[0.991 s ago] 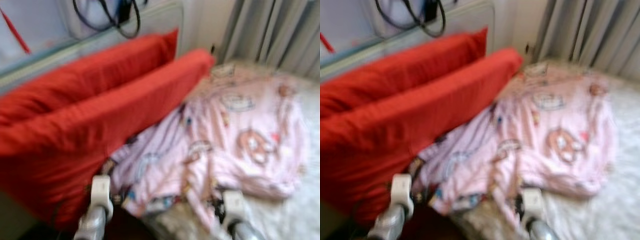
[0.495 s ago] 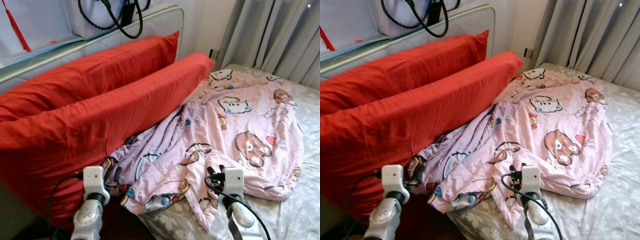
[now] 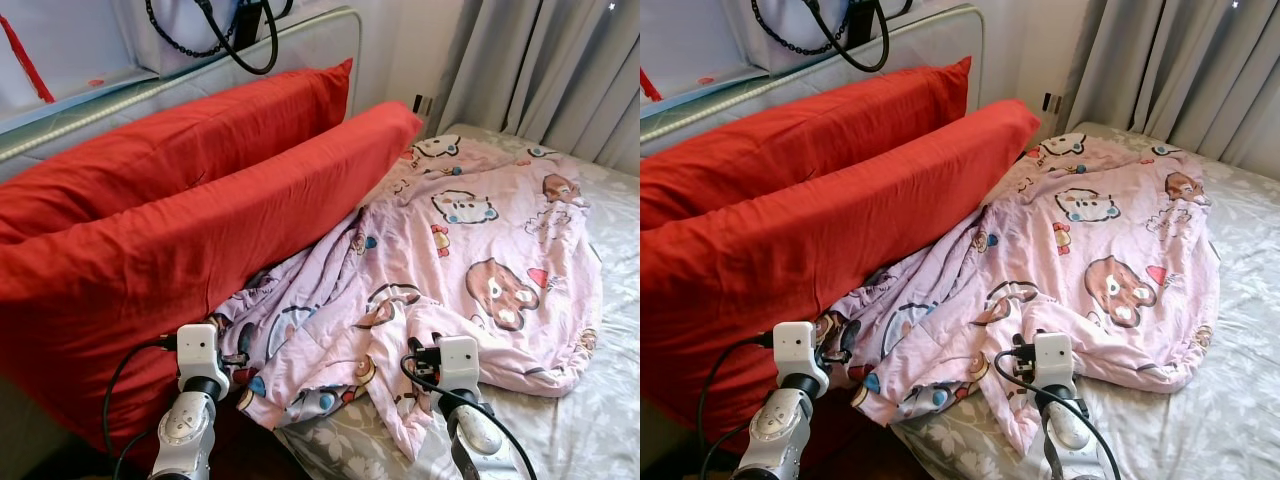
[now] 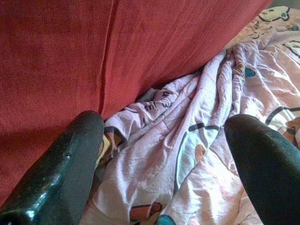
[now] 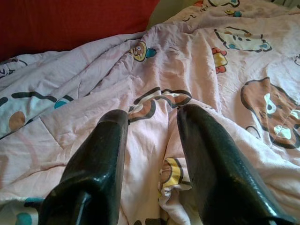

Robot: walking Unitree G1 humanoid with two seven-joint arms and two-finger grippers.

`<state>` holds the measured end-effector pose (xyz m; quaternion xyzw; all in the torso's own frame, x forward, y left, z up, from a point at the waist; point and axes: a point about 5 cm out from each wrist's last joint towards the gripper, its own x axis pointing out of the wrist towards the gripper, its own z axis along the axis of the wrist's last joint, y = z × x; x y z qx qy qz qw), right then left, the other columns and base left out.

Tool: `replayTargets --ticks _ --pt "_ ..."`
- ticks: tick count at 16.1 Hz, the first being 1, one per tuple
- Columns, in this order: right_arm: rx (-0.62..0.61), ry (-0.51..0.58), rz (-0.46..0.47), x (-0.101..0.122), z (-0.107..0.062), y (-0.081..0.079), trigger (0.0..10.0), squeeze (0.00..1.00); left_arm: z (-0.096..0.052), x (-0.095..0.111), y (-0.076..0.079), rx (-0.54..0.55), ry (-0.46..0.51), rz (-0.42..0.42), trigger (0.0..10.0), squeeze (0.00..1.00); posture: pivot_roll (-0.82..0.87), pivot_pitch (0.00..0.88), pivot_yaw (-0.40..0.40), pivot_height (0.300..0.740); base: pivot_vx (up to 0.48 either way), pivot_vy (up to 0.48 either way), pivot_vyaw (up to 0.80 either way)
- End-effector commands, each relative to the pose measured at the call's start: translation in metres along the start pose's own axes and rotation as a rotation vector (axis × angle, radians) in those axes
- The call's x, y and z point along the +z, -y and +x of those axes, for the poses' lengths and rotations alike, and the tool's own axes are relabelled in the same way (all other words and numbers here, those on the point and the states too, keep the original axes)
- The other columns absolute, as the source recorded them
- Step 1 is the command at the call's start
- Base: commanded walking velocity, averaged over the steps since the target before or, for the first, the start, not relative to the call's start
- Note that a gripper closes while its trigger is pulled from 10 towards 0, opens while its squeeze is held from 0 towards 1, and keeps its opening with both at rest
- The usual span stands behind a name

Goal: Clean up the room

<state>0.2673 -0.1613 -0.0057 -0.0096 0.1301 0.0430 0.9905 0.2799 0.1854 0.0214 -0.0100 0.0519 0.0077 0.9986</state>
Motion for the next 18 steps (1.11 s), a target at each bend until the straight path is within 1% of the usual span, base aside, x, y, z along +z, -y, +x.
replayTargets --ticks 1,3,6,7,9,18 --pt "-0.008 -0.023 0.010 -0.0044 -0.0017 -0.0003 10.0 0.00 -0.0014 -0.0027 0.0003 0.002 -0.015 -0.012 10.0 0.00 0.02 0.047 -0.041 0.681 0.000 0.000 0.00" --pt "-0.024 -0.028 0.018 -0.0058 -0.0028 0.0013 10.0 0.00 -0.0038 -0.0053 0.0005 0.003 -0.023 -0.012 10.0 0.00 0.02 0.049 -0.042 0.681 0.000 0.000 0.00" --pt "-0.014 -0.034 0.007 -0.0069 -0.0031 -0.0005 10.0 0.00 -0.0025 -0.0041 0.0024 -0.003 -0.020 -0.014 10.0 0.00 0.02 0.044 -0.040 0.681 0.000 0.000 0.00" --pt "-0.011 -0.050 0.000 -0.0078 -0.0022 -0.0015 10.0 0.00 0.0001 -0.0009 0.0013 -0.003 -0.012 -0.013 10.0 0.00 0.02 0.043 -0.041 0.676 0.000 0.000 0.00" --pt "-0.003 -0.043 -0.003 -0.0071 -0.0022 -0.0024 10.0 0.00 0.0011 0.0003 0.0003 -0.004 -0.010 -0.012 10.0 0.00 0.02 0.041 -0.041 0.652 0.000 0.000 0.00" --pt "-0.008 -0.057 0.000 -0.0101 -0.0038 -0.0017 10.0 0.00 0.0002 -0.0030 -0.0005 -0.015 -0.033 -0.017 10.0 0.00 0.02 0.044 -0.040 0.652 0.000 0.000 0.00"
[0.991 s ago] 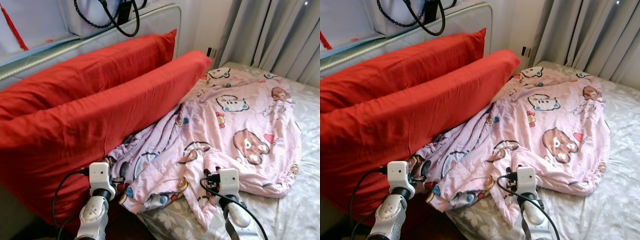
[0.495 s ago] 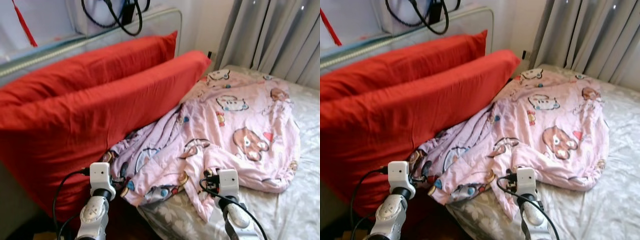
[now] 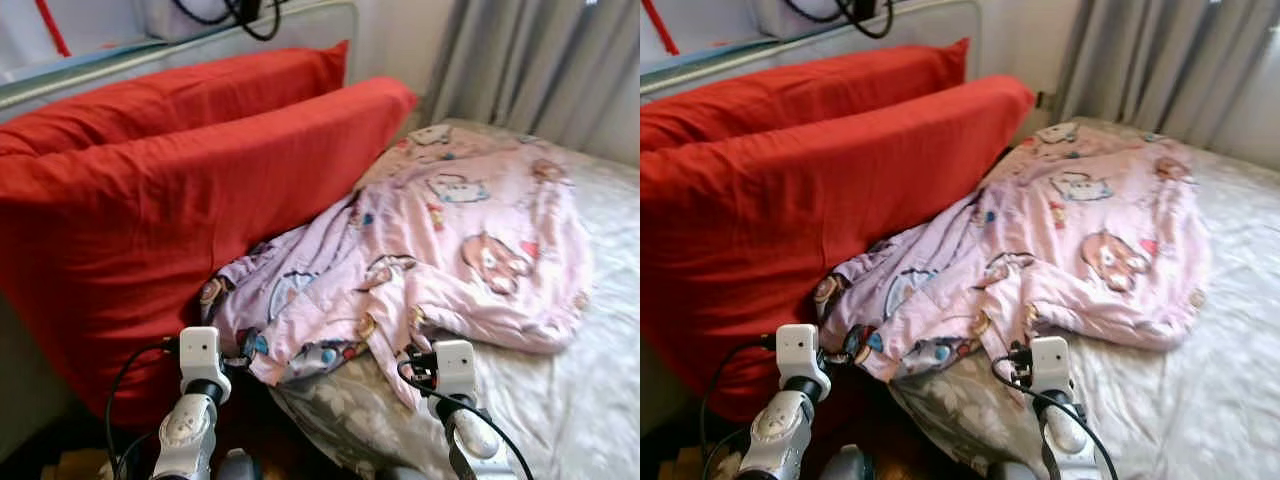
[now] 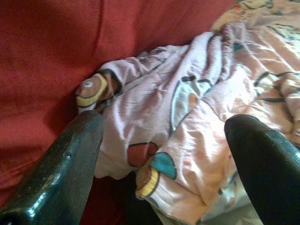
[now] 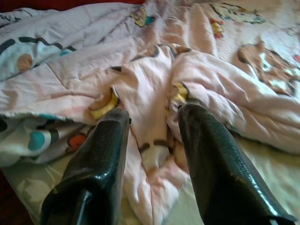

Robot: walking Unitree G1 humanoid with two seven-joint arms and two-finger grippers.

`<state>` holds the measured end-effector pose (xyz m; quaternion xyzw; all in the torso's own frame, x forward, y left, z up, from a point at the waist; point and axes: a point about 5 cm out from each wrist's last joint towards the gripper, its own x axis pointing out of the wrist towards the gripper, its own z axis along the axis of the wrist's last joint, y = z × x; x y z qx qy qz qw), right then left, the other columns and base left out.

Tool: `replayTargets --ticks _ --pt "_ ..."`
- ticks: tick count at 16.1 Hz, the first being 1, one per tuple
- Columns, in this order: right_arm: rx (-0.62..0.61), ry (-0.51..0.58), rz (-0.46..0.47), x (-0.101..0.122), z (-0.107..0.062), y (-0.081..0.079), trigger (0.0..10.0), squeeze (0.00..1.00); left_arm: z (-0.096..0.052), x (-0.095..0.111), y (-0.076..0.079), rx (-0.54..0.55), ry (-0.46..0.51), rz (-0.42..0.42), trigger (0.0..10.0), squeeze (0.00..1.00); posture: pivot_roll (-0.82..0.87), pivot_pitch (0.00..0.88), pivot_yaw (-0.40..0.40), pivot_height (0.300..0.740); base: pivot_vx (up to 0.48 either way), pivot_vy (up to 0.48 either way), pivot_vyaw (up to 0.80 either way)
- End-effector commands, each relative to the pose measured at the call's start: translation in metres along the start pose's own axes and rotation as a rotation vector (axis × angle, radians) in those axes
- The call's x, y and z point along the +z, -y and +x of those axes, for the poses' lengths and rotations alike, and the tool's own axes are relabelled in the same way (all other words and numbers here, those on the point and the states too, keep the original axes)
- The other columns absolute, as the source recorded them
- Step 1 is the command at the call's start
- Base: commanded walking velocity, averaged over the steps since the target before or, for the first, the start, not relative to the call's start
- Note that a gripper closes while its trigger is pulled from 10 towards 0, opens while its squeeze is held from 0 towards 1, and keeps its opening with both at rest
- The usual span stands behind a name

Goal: Clean up the room

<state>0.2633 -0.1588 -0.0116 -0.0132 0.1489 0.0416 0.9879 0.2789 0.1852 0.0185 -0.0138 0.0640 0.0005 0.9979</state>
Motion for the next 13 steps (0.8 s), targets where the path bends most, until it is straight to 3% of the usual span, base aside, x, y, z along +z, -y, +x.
replayTargets --ticks 1,13 --pt "0.001 -0.025 0.006 -0.005 -0.002 0.000 10.0 0.00 0.001 0.000 -0.001 -0.003 -0.011 -0.009 10.0 0.00 0.02 0.045 -0.040 0.652 0.000 0.000 0.00" --pt "0.008 -0.081 0.012 -0.017 -0.008 0.000 10.0 0.00 0.001 -0.006 0.001 -0.041 -0.063 -0.013 10.0 0.00 0.03 0.063 -0.040 0.652 0.000 0.000 0.00"
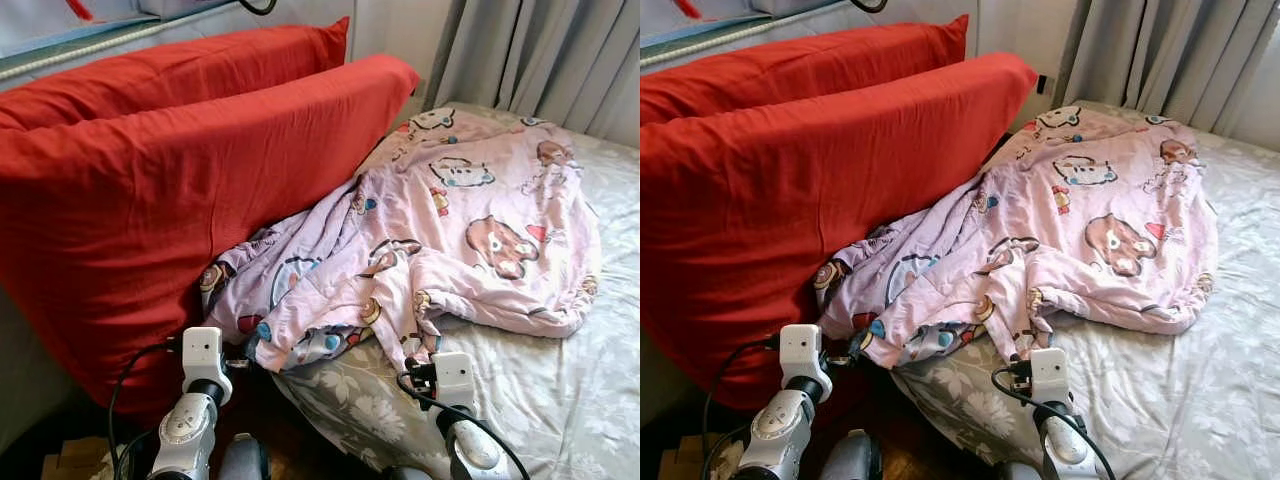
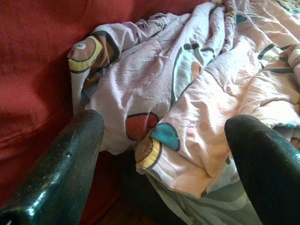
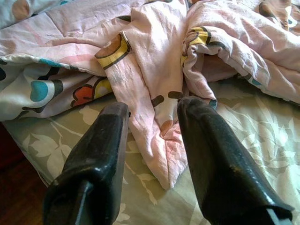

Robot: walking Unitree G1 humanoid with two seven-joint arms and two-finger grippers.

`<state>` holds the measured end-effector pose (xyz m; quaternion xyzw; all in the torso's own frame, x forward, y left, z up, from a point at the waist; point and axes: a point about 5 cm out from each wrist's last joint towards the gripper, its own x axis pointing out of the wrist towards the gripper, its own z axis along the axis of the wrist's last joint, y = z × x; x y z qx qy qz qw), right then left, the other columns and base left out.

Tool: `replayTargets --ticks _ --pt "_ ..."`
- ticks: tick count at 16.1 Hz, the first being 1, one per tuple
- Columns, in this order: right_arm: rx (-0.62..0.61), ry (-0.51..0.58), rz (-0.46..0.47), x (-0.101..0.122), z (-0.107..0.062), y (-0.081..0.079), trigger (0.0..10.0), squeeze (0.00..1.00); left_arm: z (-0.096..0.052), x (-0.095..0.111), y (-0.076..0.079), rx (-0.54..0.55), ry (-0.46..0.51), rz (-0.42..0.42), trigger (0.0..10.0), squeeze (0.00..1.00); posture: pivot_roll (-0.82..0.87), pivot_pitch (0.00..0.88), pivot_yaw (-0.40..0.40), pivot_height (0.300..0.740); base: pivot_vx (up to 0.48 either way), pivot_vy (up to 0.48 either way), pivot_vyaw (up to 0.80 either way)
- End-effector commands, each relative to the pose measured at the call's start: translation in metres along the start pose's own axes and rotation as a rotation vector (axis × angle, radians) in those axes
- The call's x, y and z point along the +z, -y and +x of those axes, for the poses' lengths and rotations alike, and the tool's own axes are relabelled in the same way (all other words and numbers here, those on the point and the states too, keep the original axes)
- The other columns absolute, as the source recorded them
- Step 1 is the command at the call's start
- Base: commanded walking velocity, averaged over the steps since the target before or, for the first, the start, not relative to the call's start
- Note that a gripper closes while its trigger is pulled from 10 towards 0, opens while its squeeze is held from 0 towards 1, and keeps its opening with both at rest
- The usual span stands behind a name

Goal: Clean up the room

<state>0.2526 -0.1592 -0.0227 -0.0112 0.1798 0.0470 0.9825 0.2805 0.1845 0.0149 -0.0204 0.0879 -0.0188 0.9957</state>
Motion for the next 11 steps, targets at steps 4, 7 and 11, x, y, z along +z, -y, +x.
replayTargets --ticks 4,7,11 --pt "-0.041 -0.039 0.030 -0.0066 -0.0024 0.0041 10.0 0.00 -0.0002 -0.0018 0.0004 -0.014 -0.019 0.004 10.0 0.00 0.03 0.066 -0.038 0.652 0.000 0.000 0.00" --pt "-0.049 -0.060 0.017 -0.0073 -0.0014 0.0045 10.0 0.00 0.0002 -0.0017 -0.0007 -0.020 -0.026 0.021 10.0 0.00 0.03 0.070 -0.037 0.632 0.000 0.000 0.00" --pt "-0.050 -0.041 0.034 -0.0055 -0.0010 0.0030 10.0 0.00 -0.0001 -0.0010 -0.0007 -0.021 -0.018 0.013 10.0 0.00 0.03 0.073 -0.037 0.627 0.000 0.000 0.00"
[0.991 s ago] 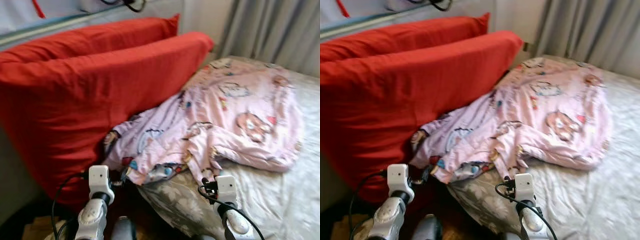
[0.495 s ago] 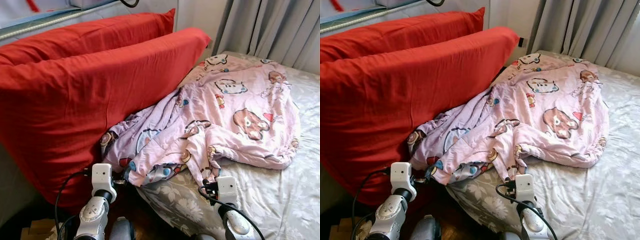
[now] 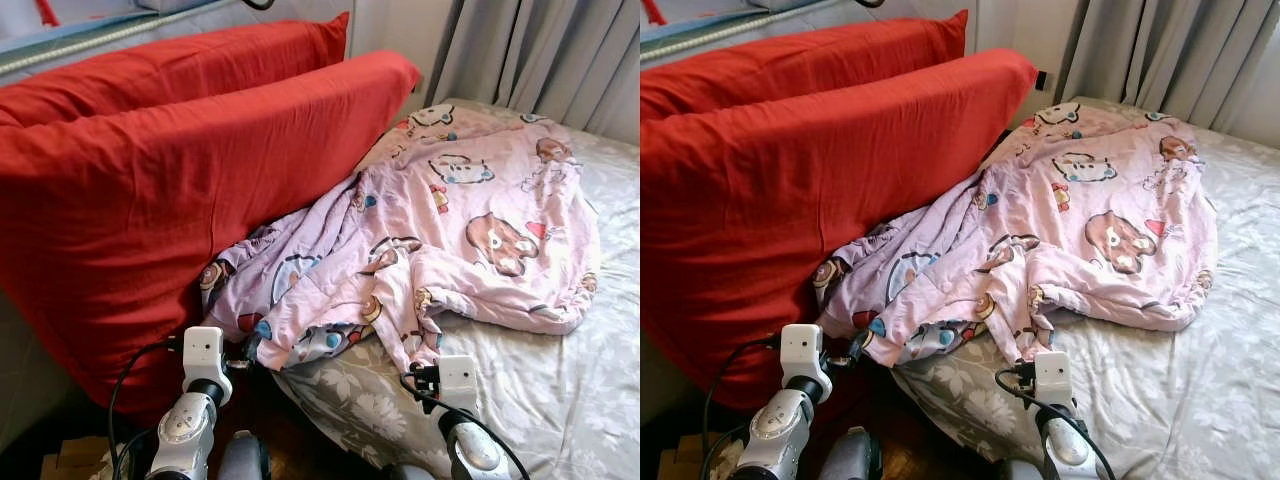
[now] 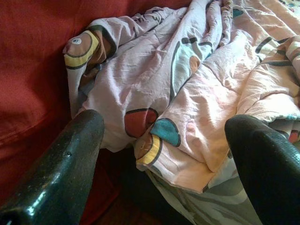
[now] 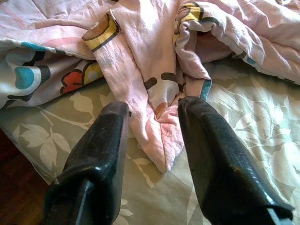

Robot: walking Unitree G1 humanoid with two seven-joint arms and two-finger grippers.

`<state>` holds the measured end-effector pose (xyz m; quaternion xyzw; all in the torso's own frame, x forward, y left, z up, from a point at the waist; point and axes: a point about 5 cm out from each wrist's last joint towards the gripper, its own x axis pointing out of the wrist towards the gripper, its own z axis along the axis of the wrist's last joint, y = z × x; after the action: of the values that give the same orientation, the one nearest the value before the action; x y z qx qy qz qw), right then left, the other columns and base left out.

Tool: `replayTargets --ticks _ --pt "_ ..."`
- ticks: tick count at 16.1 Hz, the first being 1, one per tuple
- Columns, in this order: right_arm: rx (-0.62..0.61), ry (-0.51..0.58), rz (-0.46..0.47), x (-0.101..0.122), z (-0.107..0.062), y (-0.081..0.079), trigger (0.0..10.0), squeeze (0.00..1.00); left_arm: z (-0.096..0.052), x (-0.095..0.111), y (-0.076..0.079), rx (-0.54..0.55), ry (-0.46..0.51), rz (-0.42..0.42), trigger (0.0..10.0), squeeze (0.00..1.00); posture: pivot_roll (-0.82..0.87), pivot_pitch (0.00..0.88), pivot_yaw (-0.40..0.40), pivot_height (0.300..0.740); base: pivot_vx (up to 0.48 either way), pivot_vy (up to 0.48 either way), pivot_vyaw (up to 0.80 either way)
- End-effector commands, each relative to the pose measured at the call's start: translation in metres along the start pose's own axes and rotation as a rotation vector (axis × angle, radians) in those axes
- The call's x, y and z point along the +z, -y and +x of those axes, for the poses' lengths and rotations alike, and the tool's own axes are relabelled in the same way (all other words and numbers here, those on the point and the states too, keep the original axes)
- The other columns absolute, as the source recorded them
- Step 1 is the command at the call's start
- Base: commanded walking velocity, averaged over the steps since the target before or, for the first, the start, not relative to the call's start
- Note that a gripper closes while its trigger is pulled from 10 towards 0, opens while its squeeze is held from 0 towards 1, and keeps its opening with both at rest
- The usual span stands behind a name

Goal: Clean up the room

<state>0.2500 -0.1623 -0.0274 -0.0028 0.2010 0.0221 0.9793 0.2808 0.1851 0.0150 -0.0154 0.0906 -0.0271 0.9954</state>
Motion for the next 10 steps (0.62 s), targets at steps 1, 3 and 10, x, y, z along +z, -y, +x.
replayTargets --ticks 1,3,10 --pt "-0.006 0.001 0.008 0.0001 0.0001 -0.0001 10.0 0.00 -0.0003 -0.0010 -0.0002 -0.005 -0.012 0.001 10.0 0.00 0.03 0.073 -0.037 0.627 0.000 0.000 0.00" --pt "-0.004 0.007 0.019 0.0005 0.0002 -0.0011 10.0 0.00 -0.0001 -0.0006 0.0000 -0.007 -0.013 0.003 10.0 0.00 0.03 0.074 -0.036 0.627 0.000 0.000 0.00" --pt "-0.011 0.003 0.023 0.0002 0.0003 -0.0007 10.0 0.00 -0.0017 -0.0059 0.0006 -0.007 -0.043 0.009 10.0 0.00 0.04 0.078 -0.035 0.627 0.096 0.000 0.00"
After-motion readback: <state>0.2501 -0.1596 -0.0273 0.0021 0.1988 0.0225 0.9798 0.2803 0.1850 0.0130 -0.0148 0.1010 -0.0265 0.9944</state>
